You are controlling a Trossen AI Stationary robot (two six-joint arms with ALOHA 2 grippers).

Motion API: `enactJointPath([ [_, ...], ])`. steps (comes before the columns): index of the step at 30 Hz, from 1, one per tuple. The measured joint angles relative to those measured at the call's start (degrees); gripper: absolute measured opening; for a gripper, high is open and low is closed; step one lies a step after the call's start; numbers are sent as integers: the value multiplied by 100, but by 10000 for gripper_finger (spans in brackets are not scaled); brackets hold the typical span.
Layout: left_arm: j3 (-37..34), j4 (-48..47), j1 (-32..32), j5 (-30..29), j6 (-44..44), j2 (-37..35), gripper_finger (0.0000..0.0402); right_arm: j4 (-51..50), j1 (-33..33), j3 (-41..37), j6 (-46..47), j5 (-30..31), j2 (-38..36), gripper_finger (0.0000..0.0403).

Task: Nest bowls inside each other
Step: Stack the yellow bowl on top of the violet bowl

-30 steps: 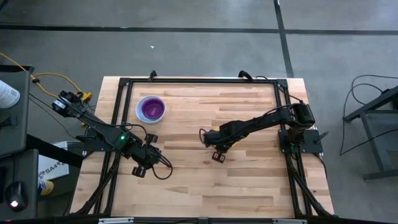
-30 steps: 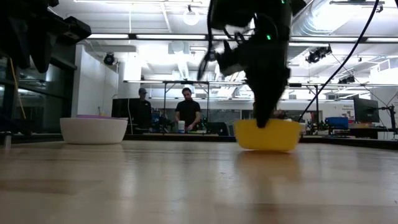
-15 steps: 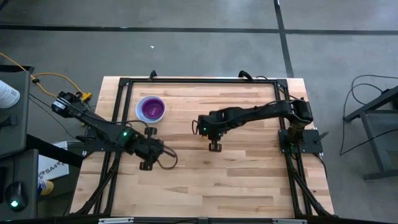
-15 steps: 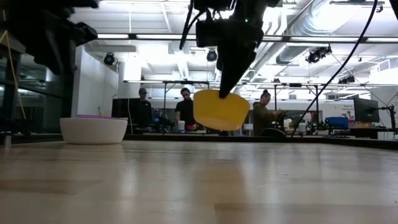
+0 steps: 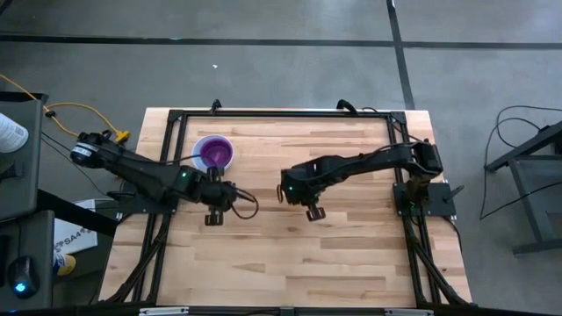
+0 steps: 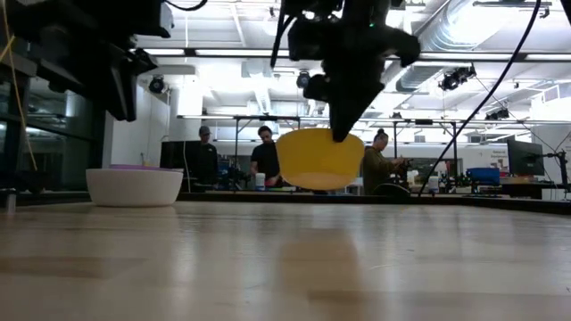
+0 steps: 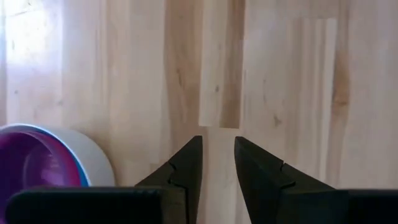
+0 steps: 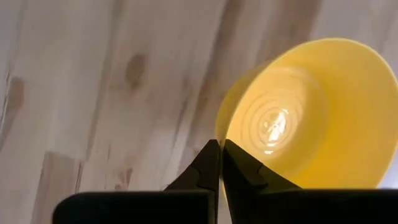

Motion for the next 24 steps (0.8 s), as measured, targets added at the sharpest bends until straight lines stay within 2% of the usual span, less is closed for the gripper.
enactJointPath([
  [7,0,335,386,30,770,0,93,-29,488,82,-504,32,0,3],
  [16,0,1379,417,995,2773,0,93,-5,998,842,-581,-26,0,3],
  [24,0,1554,420,1036,3426,0,93,-47,1192,988,-585,-277,0,3],
])
